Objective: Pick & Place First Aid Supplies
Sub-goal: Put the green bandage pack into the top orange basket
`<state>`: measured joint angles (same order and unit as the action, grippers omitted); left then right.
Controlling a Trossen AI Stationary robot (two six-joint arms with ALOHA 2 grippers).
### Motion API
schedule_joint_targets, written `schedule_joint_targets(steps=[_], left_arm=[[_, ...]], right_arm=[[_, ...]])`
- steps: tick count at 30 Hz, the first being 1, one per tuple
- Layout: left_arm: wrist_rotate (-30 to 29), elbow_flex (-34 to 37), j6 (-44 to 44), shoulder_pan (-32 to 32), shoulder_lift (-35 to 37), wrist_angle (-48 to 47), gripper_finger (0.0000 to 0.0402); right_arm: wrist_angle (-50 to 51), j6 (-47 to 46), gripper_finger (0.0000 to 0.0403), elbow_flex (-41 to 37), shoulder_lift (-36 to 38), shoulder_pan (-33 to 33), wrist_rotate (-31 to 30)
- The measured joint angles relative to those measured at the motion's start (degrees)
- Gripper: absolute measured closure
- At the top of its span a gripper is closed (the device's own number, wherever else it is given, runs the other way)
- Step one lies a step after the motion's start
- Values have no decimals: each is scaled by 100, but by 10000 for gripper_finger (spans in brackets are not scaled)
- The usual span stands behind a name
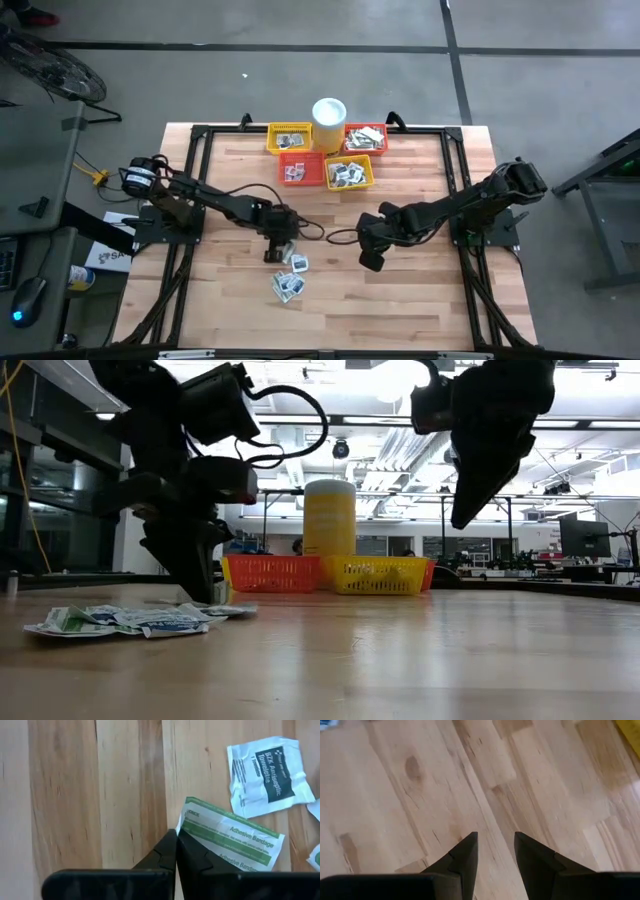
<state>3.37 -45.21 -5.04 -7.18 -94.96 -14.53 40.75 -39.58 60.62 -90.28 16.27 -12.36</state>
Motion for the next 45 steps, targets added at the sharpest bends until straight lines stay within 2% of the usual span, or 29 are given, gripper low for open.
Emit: schedule_joint_targets(steps=[11, 17, 22, 27, 31, 36, 41, 45], left_arm=[[-1137, -819, 2, 0, 506, -295, 401], [-1647, -1362, 25, 0, 673, -374, 401], [-2313, -1905, 167, 0, 836, -728, 401], [-3175, -2413, 241, 4, 864, -1247, 401], [-3655, -2661, 242, 4, 855, -1428, 402], [-4172, -2861, 223, 4, 855, -1426, 401], [-4311, -3102, 222, 4, 857, -1403, 401], [-4392, -3253, 221, 4, 856, -1383, 401]], right_arm=[[-1041, 545, 281, 0, 0, -15, -128], [-1388, 830, 281, 4, 0, -20, -413], [-1651, 812, 281, 4, 0, -151, -635], [-2114, 870, 278, 4, 38, -385, -510], [-2435, 977, 258, 7, 174, -583, -482], [-2607, 1155, 210, 7, 380, -916, -510], [-2671, 1389, 163, 7, 592, -1283, -403], [-3020, 1761, 142, 7, 753, -1489, -186]])
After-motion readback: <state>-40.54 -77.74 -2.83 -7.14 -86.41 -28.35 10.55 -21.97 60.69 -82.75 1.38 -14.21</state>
